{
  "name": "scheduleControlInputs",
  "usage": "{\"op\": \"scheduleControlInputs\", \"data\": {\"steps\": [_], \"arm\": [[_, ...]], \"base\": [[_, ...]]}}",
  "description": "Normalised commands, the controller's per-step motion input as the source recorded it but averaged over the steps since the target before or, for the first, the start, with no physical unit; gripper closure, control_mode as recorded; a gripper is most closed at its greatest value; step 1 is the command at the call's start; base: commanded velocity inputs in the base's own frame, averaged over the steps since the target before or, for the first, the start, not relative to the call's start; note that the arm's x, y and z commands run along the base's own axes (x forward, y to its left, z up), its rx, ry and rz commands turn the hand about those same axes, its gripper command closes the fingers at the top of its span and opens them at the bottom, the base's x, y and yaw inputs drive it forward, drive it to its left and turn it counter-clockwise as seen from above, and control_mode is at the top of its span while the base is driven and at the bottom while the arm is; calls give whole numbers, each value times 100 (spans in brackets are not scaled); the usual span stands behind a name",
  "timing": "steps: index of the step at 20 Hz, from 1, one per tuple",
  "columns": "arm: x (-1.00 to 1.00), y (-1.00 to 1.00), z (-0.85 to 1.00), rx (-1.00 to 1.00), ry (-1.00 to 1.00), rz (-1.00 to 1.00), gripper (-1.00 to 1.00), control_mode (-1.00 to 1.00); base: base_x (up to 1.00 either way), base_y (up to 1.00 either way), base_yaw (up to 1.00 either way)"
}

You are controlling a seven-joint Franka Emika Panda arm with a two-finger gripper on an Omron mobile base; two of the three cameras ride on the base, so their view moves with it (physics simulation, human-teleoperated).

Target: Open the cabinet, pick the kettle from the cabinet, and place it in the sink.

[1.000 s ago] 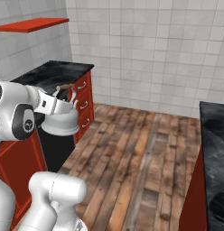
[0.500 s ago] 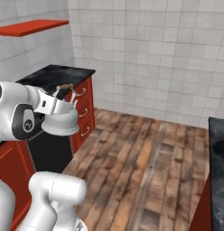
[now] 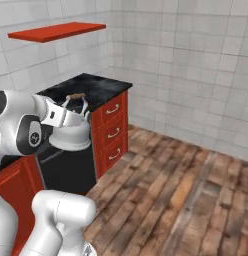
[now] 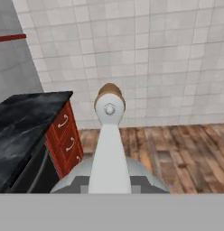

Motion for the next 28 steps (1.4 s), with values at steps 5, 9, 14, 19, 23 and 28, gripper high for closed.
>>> {"op": "scheduleControlInputs", "data": {"steps": [5,9,14,19,23,28], "arm": [[0,0,0,0,0,0,100,100],[0,0,0,0,0,0,100,100],[0,0,0,0,0,0,100,100],[0,0,0,0,0,0,100,100],[0,0,0,0,0,0,100,100],[0,0,0,0,0,0,100,100]], "base": [[30,-3,74],[28,-3,76],[25,-3,78],[33,-5,64],[47,-13,36],[45,-18,35]]}}
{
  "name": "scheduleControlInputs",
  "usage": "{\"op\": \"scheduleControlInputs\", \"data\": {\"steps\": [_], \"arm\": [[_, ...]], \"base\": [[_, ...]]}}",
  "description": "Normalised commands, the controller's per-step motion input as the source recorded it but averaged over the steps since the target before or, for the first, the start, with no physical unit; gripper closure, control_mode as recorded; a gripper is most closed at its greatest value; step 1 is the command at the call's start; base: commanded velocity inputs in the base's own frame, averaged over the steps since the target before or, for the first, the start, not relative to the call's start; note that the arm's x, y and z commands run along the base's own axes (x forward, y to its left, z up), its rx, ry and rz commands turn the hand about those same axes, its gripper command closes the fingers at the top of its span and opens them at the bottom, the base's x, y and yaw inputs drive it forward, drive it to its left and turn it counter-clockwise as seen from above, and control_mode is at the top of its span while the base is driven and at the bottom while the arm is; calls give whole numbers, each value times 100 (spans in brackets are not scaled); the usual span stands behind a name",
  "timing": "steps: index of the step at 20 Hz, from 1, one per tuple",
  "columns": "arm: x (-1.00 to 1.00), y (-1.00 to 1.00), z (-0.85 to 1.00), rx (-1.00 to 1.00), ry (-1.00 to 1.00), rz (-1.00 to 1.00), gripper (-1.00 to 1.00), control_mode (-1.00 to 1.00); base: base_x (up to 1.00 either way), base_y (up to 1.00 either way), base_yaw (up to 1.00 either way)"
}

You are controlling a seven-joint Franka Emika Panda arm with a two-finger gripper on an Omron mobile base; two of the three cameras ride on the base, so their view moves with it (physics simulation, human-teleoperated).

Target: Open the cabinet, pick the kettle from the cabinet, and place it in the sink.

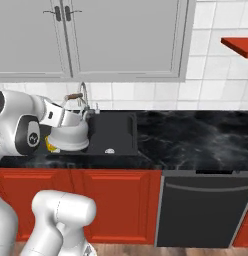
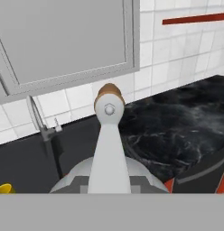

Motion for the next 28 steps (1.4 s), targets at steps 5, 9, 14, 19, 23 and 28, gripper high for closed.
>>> {"op": "scheduleControlInputs", "data": {"steps": [5,9,14,19,23,28], "arm": [[0,0,0,0,0,0,100,100],[0,0,0,0,0,0,100,100],[0,0,0,0,0,0,100,100],[0,0,0,0,0,0,100,100],[0,0,0,0,0,0,100,100],[0,0,0,0,0,0,100,100]], "base": [[31,-35,21],[25,-43,16],[23,-46,13],[25,-43,16],[22,-47,14],[26,-45,13]]}}
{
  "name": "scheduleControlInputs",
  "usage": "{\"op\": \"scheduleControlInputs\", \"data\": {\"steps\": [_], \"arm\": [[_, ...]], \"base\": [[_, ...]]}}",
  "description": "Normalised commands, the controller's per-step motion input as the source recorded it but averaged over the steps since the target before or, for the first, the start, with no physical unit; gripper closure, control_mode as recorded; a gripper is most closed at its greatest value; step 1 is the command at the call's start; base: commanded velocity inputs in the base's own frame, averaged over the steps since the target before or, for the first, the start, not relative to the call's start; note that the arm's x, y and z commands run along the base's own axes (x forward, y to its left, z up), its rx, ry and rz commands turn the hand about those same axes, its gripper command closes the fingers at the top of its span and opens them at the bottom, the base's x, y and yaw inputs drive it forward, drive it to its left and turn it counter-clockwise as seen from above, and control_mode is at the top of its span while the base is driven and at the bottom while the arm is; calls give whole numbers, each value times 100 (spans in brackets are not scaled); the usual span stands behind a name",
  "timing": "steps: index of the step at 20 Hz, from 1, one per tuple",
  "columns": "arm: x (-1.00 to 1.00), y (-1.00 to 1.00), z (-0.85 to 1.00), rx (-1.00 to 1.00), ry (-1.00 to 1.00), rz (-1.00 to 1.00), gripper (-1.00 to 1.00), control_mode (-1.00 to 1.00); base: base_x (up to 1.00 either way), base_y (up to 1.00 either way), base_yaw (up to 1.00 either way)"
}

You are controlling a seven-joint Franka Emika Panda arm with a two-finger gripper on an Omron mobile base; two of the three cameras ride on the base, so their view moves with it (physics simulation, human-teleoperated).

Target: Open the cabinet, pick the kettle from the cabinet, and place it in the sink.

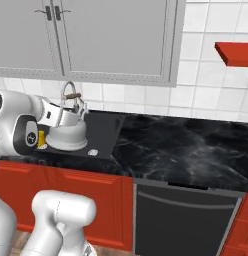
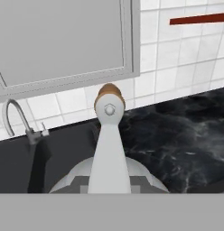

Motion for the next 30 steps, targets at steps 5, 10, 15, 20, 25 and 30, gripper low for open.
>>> {"op": "scheduleControlInputs", "data": {"steps": [5,10,15,20,25,30], "arm": [[0,0,0,0,0,0,100,100],[0,0,0,0,0,0,100,100],[0,0,0,0,0,0,100,100],[0,0,0,0,0,0,100,100],[0,0,0,0,0,0,100,100],[0,0,0,0,0,0,100,100]], "base": [[40,-39,7],[53,-30,5],[37,-25,6],[0,0,-1],[0,0,0],[0,0,0]]}}
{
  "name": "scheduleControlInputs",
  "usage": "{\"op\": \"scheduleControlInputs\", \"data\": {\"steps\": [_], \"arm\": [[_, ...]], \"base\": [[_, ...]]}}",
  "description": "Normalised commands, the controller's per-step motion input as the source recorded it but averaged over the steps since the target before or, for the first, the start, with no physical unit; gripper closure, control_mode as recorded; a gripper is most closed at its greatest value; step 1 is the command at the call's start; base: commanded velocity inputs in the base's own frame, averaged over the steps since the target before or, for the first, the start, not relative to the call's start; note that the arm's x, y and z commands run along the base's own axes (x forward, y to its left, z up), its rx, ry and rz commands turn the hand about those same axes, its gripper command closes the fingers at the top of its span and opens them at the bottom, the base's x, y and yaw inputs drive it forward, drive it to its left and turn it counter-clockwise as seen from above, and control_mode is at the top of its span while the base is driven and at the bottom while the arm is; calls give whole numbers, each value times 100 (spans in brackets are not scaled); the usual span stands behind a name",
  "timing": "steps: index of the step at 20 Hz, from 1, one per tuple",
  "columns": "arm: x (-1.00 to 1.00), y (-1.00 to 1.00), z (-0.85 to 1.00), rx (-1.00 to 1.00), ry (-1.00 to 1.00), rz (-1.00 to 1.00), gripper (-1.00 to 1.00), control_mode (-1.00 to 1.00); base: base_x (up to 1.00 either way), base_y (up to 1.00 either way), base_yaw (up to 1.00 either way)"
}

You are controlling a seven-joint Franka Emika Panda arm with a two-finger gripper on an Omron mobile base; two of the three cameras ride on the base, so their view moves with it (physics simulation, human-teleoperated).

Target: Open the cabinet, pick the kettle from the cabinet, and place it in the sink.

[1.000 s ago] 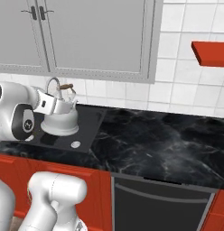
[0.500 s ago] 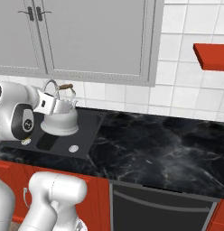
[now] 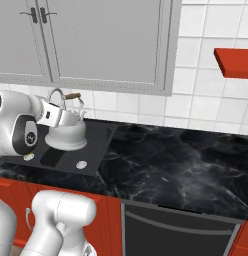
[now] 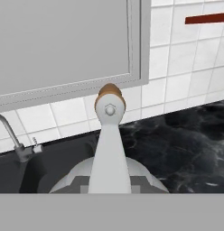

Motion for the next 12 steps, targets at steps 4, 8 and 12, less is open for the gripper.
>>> {"op": "scheduleControlInputs", "data": {"steps": [4,8,12], "arm": [[0,0,0,0,0,0,100,100],[0,0,0,0,0,0,100,-100],[0,0,0,0,0,0,100,-100]], "base": [[0,0,0],[0,0,0],[0,0,0]]}}
